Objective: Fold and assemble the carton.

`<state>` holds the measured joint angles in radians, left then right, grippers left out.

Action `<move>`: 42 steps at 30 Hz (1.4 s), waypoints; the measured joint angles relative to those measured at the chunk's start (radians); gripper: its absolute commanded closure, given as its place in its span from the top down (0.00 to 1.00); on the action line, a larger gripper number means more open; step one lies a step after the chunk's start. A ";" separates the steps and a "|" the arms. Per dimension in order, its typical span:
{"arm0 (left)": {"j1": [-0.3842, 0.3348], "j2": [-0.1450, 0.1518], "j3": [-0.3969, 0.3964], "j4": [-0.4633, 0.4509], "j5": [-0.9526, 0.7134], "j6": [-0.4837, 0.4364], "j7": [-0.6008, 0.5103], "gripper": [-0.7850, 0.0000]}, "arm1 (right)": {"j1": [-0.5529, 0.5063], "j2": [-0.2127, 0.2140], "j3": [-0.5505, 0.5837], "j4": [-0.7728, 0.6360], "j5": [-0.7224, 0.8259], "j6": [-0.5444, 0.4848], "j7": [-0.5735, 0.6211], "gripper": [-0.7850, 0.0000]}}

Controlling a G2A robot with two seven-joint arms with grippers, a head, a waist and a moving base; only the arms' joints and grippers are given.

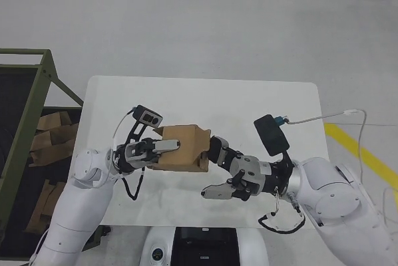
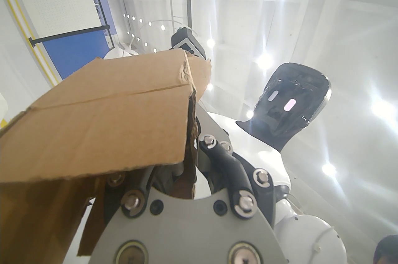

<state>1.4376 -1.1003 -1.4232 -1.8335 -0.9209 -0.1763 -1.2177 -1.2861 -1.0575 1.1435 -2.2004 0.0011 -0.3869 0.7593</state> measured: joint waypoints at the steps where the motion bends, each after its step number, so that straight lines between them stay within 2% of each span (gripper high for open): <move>1: 0.002 0.000 -0.001 -0.003 0.008 -0.007 0.003 0.00 | 0.001 0.000 -0.002 0.002 0.001 0.002 0.000 1.00; 13: 0.039 -0.002 -0.018 -0.048 0.104 -0.132 0.068 0.00 | -0.020 0.000 0.016 0.004 -0.008 0.065 -0.050 1.00; 23: 0.060 -0.004 -0.015 -0.072 0.187 -0.216 0.126 0.00 | -0.039 -0.003 0.011 -0.013 -0.091 0.113 -0.112 1.00; 33: 0.062 -0.006 -0.009 -0.072 0.221 -0.238 0.159 0.00 | -0.048 -0.007 0.017 -0.034 -0.156 0.143 -0.182 1.00; 39: 0.058 -0.006 -0.004 -0.071 0.232 -0.243 0.167 0.00 | -0.067 -0.007 0.033 -0.043 -0.167 0.148 -0.203 0.95; 42: 0.055 -0.006 -0.002 -0.070 0.240 -0.243 0.169 0.00 | -0.069 -0.008 0.034 -0.043 -0.173 0.158 -0.201 0.89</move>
<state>1.4926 -1.1060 -1.4247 -1.9033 -0.6805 -0.4197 -1.0483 -1.3553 -1.0652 1.1773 -2.2434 -0.1719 -0.2293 0.5585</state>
